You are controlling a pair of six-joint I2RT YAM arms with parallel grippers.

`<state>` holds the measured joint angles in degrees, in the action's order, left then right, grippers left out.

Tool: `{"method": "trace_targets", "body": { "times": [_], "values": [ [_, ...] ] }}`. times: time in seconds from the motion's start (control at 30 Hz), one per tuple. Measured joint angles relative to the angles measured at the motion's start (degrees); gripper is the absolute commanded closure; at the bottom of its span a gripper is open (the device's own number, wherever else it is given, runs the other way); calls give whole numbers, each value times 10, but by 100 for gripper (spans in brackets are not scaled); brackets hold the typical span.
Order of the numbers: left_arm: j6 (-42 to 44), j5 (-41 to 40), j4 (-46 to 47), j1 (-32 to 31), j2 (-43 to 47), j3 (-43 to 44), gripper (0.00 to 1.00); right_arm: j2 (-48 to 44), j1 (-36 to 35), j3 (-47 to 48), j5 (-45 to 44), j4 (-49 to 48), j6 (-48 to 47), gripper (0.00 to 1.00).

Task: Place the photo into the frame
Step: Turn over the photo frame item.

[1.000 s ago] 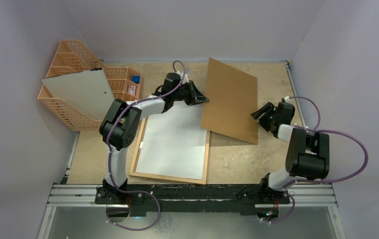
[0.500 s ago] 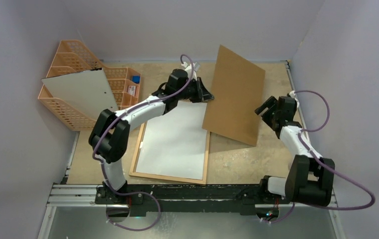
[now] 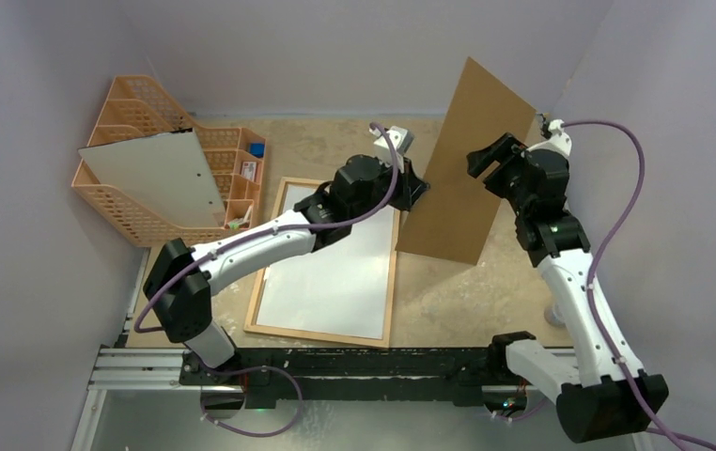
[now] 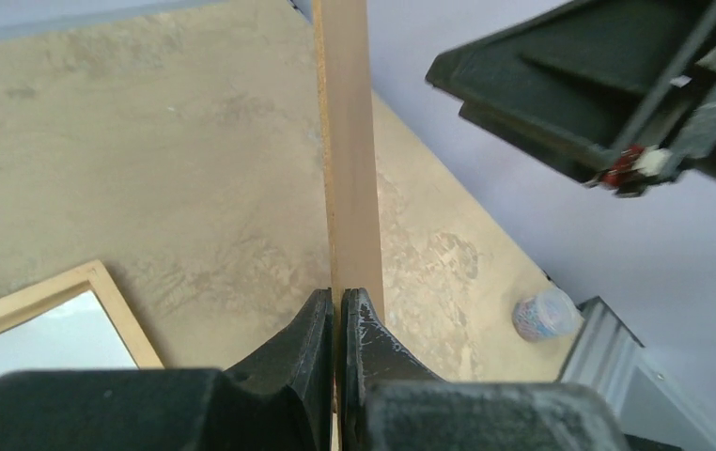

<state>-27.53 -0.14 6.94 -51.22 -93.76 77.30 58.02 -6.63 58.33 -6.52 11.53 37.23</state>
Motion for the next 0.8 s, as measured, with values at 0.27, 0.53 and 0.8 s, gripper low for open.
{"method": "trace_targets", "body": {
  "times": [0.27,0.53,0.8],
  "values": [
    [61,-120,70,-65,11,-32,100,-38,-39,61,17,4,-3,19],
    [121,-212,137,-109,1,-38,100,-9,-55,101,32,10,-28,18],
    [170,-300,180,-139,-42,-14,100,36,-102,117,29,31,-52,22]
  ]
}}
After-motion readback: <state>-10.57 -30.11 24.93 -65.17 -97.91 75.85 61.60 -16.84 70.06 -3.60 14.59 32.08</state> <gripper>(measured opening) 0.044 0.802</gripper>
